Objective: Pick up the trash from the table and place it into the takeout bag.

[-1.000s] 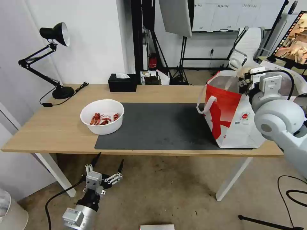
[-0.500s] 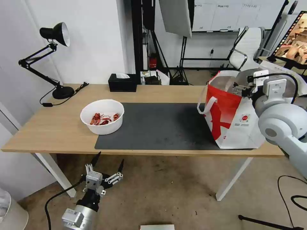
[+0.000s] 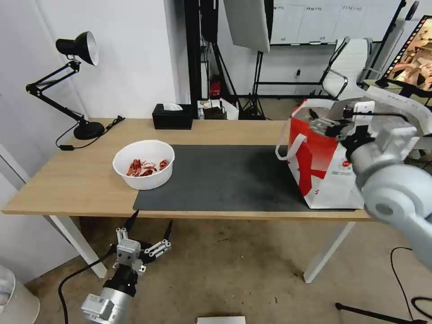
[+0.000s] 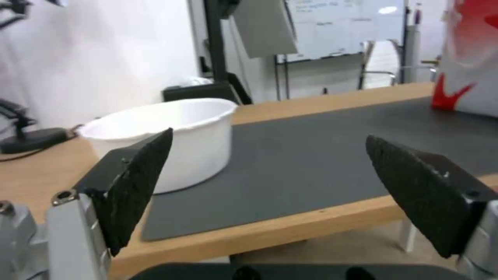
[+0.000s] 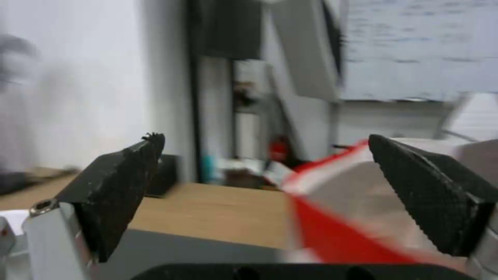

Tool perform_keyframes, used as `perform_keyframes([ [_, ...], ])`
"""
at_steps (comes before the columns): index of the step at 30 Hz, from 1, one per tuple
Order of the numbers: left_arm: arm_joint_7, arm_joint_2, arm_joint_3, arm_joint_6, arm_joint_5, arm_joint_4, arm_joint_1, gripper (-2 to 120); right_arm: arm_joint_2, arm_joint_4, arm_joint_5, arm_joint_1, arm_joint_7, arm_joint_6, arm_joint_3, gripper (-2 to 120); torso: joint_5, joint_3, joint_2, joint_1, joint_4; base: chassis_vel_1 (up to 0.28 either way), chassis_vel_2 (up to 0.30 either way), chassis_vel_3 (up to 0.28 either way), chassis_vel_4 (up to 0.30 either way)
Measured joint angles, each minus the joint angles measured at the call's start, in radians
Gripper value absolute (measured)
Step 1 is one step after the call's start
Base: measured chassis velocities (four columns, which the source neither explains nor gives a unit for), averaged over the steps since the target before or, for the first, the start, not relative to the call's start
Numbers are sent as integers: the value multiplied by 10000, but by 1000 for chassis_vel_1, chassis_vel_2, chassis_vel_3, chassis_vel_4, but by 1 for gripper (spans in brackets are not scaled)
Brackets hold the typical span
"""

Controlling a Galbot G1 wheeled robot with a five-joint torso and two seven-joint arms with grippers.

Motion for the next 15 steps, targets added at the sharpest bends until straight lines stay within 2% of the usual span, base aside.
perform_keyframes([
  [1, 0, 0, 0, 0, 0, 0, 0, 100, 0, 0, 0, 0, 0, 0, 0, 100, 0, 0, 0, 0, 0, 0, 0, 0, 0],
  [3, -2, -96, -40, -33, 5, -44, 3, 100, 530, 334, -819, -1668, -1024, 1044, 509, 100, -1, 0, 0, 0, -3, 0, 0, 0, 0],
  [4, -2, -96, -40, -33, 5, -44, 3, 100, 530, 334, -819, -1668, -1024, 1044, 509, 100, -1, 0, 0, 0, -3, 0, 0, 0, 0],
  [6, -5, -110, -21, -39, 5, -16, -41, 100, 1187, 436, -1792, -3515, -1864, 1897, 1093, 100, 6, -1, 0, -1, -12, 0, 0, 0, 0],
  [7, -5, -110, -21, -39, 5, -16, -41, 100, 1187, 436, -1792, -3515, -1864, 1897, 1093, 100, 6, -1, 0, -1, -12, 0, 0, 0, 0],
  [8, -3, -110, 3, -53, 6, 74, -61, 100, 1728, 366, -2750, -4861, -2414, 2607, 1519, 100, 2, -2, 0, -1, -13, 0, 0, 0, 0],
  [10, -5, -96, 25, -98, -1, 187, -88, 100, 2435, 33, -3799, -6282, -2888, 3244, 1898, 100, 2, -2, 0, -2, -14, 0, 0, 0, 0],
  [11, -5, -96, 25, -98, -1, 187, -88, 100, 2435, 33, -3799, -6282, -2888, 3244, 1898, 100, 2, -2, 0, -2, -14, 0, 0, 0, 0],
  [13, -8, -74, 58, -117, -9, 285, -134, 100, 2999, -437, -4749, -7226, -3090, 3691, 2114, 100, -1, -2, 0, -2, -13, 0, 0, 0, 0],
  [15, -9, -66, 82, -118, -13, 327, -167, 100, 3209, -681, -5100, -7499, -3119, 3847, 2134, 100, -1, -1, 0, -2, -12, 0, 0, 0, 0],
])
